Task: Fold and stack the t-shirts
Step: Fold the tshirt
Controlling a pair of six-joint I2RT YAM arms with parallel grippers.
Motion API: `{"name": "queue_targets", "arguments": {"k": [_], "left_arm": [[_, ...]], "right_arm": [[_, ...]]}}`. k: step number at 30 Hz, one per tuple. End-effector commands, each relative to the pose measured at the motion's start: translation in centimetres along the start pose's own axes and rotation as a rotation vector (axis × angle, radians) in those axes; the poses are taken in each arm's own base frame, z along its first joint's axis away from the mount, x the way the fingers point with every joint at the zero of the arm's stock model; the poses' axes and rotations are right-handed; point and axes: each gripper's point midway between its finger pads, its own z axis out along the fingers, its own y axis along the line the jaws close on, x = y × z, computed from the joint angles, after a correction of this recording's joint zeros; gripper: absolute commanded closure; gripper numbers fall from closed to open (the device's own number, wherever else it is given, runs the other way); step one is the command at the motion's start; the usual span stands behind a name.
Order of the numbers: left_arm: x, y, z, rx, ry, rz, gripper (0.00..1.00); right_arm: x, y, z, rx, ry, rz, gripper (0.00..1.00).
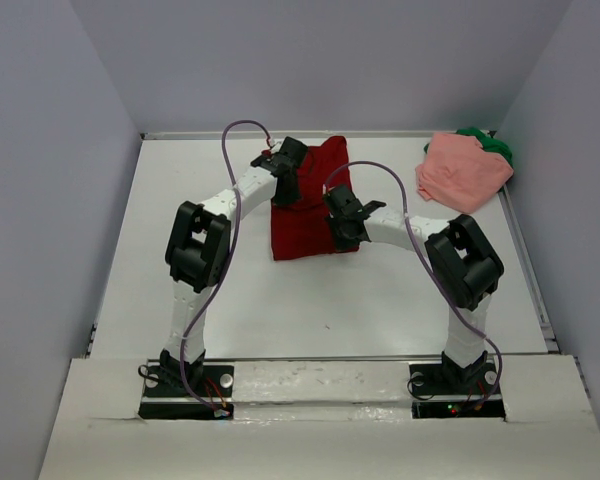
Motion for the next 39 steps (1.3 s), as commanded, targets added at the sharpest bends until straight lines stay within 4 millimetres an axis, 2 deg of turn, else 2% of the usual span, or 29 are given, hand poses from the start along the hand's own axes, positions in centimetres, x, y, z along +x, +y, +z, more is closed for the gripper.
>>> {"name": "queue_targets", "arguments": {"k": [1,10,18,22,29,39], "left_arm": [[1.1,0.8,0.4,-0.035,0.024,0.022,1.0],[2.0,0.8,1.5,-0.035,0.049,0.027,1.0],[2.2,0.3,3.6,-0.03,0.051,0.032,1.0],[1.2,-0.9,4.1,0.009,0.033,0.025,1.0],[-0.3,-1.6,4.5,0.022,0.008,0.028,1.0],[-3.3,1.4,5.0,-0.016,-0.031,-0.023,1.0]], "right_arm": [[1.5,0.6,1.3,-0.005,0.05,-0.002,1.0],[1.7,0.6,1.4,-0.002,0.054,-0.006,1.0],[1.8,0.6,1.2,-0.009,0.057,-0.006,1.0],[2.2,0.4,1.1,-0.002,0.063,-0.009,1.0],[2.9,0.7,1.3,-0.005,0.081,-0.023,1.0],[3.5,0.4,1.6,0.013,0.109,-0.02,1.0]]}}
